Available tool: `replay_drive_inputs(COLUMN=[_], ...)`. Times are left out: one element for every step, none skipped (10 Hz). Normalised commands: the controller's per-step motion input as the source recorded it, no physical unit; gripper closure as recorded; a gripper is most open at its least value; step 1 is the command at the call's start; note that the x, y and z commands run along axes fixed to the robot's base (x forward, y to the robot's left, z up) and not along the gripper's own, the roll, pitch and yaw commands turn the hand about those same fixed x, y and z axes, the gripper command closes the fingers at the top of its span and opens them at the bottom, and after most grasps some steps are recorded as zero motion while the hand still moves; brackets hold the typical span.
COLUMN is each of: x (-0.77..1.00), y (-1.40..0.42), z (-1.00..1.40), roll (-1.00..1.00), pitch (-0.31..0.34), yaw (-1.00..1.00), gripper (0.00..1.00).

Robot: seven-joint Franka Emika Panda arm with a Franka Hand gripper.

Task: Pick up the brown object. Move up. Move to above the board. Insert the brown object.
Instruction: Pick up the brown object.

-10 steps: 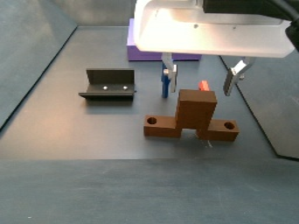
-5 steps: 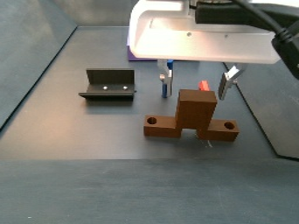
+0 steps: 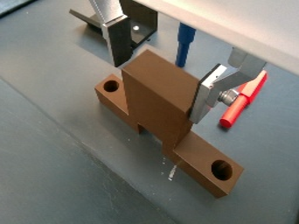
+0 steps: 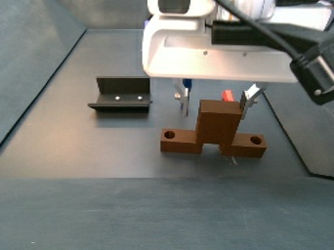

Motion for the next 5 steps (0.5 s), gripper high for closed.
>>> replay_drive_inputs(x=[0.06,0.0,0.0,0.0,0.0], y=[0.03,0.09,0.13,0.17,0.11], z=[-0.31,-0.29,-0.27,-0.26,-0.23], roll=[-0.16,-0.13,-0.11,-0.11,-0.12], pitch=[-0.076,-0.069,-0.046,-0.06,-0.067], yaw=[0.0,0.0,0.0,0.0,0.02], gripper=[0.0,0.0,0.0,0.0,0.0])
